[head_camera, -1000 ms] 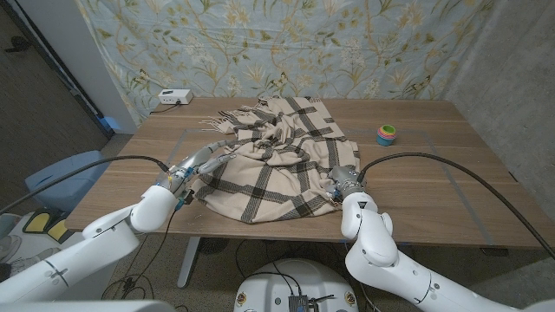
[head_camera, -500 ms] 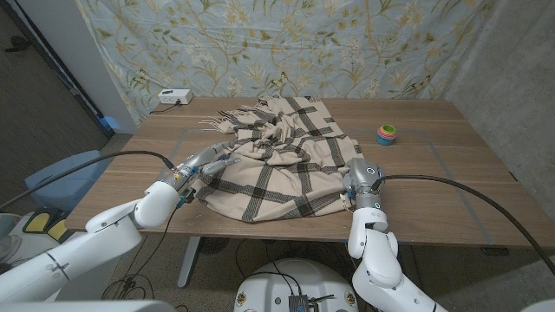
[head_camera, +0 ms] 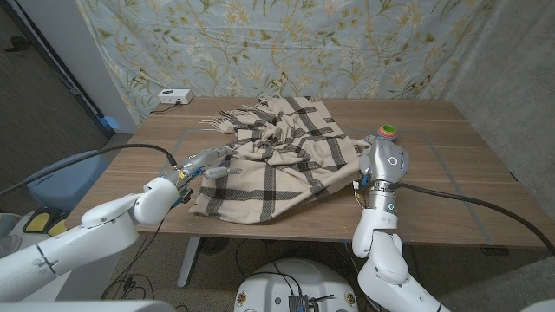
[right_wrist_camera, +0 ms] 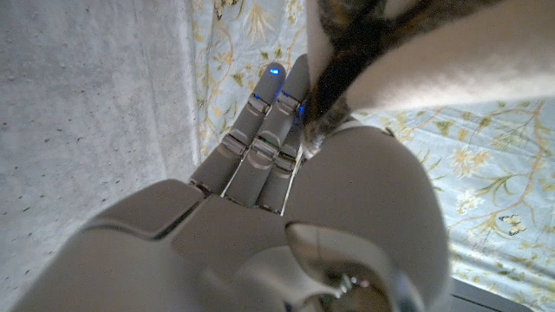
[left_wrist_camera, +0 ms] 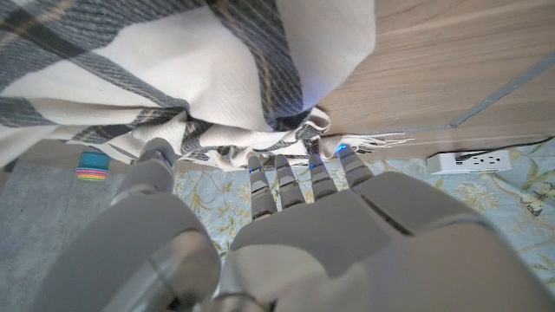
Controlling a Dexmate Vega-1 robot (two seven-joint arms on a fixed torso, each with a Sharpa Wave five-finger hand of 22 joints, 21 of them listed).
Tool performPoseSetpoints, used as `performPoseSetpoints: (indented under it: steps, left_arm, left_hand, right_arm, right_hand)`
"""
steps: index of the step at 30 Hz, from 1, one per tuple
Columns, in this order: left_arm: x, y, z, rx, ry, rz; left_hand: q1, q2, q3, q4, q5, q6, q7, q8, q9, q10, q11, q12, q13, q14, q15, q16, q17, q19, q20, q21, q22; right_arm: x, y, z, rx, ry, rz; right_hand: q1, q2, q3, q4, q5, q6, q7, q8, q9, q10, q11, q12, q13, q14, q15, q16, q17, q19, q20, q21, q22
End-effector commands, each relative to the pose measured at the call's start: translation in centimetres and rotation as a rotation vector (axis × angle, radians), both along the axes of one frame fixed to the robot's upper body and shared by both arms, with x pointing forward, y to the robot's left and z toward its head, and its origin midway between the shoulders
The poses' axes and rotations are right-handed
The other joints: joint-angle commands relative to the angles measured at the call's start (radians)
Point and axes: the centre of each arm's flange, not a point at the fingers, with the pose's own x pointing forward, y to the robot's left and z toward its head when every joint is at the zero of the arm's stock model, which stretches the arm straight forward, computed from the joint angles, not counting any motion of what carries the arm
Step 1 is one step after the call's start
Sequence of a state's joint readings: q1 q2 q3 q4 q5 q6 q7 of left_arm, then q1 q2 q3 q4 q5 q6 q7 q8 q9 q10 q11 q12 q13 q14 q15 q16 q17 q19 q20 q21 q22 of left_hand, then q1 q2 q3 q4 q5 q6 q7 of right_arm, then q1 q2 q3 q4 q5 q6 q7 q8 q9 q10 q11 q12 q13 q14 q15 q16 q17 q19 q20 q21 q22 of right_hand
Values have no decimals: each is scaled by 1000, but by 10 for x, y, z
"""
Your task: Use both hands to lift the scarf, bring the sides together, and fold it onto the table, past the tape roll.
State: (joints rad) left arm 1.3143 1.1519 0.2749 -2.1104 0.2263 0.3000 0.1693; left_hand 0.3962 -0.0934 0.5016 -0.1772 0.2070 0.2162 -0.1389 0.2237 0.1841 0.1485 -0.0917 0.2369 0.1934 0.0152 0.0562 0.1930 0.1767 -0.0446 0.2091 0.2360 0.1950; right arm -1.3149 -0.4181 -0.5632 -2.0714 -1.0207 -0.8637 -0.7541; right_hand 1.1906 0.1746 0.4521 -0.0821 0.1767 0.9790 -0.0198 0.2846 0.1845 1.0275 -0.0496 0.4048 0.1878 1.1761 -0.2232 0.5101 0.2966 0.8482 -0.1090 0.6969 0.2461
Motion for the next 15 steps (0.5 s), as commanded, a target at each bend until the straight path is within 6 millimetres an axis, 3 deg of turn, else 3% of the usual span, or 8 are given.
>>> performPoseSetpoints:
  steps: [1, 4, 6, 9, 13, 15]
  left_arm:
    - [-32, -8, 9, 143, 23, 36]
    - [-39, -10, 8, 147, 17, 24]
    - [-41, -11, 7, 132, 20, 4]
    - [-43, -12, 6, 98, 49, -50]
    - [-45, -15, 7, 127, 97, -87]
    - [-46, -19, 7, 173, 119, -96]
  left_hand:
    - [22, -27, -12, 0, 15, 18, -10, 5, 2, 23, -2, 8, 3, 11, 3, 9, 3, 8, 3, -1, 0]
    - [44, -35, -15, 0, 24, 30, -22, 8, 3, 24, -3, 7, 4, 9, 4, 6, 3, 7, 3, -3, -1]
    - [83, -35, -14, 1, 36, 51, -54, 13, 4, 24, -12, 4, 5, 8, 5, 4, 4, 7, 3, -6, -1]
    - [145, -22, -8, 4, 48, 82, -77, 17, 5, 46, -26, 8, 6, 15, 0, 4, 3, 18, 2, -6, -2]
    - [184, -13, -7, 7, 53, 99, -79, 16, 6, 74, -22, 15, 6, 19, 2, 4, 3, 25, 3, -7, -3]
    - [195, -23, -13, 8, 56, 98, -64, 12, 6, 80, -20, 15, 6, 16, 8, 2, 3, 24, 4, -9, -3]
  right_arm:
    - [-21, -22, 14, 148, -205, 7]
    - [-20, -29, 14, 206, -191, 35]
    - [-19, -33, 13, 232, -183, 57]
    - [-19, -36, 12, 253, -173, 83]
    - [-21, -42, 12, 313, -170, 119]
    - [-22, -45, 12, 343, -168, 136]
  right_hand:
    - [13, -3, 5, -6, 7, 10, 0, -3, 3, 31, 19, -7, 3, 10, -3, -5, 1, -9, -38, 10, 0]
    - [14, -3, 5, -8, 7, 11, 1, -5, 3, 33, 19, -9, 2, 11, -3, -7, 1, -11, -37, 12, 0]
    - [13, -4, 5, -8, 7, 10, 2, -6, 3, 34, 21, -11, 2, 11, -2, -8, 1, -12, -37, 13, 0]
    - [13, -4, 6, -9, 6, 10, 2, -8, 3, 34, 21, -13, 1, 11, -2, -9, 1, -15, -37, 14, 0]
    - [12, -4, 6, -9, 6, 10, 2, -10, 2, 33, 21, -17, 1, 10, -1, -11, 1, -21, -36, 15, -1]
    - [11, -4, 6, -10, 5, 10, 4, -11, 2, 35, 22, -18, 0, 10, -2, -11, 1, -23, -35, 16, -1]
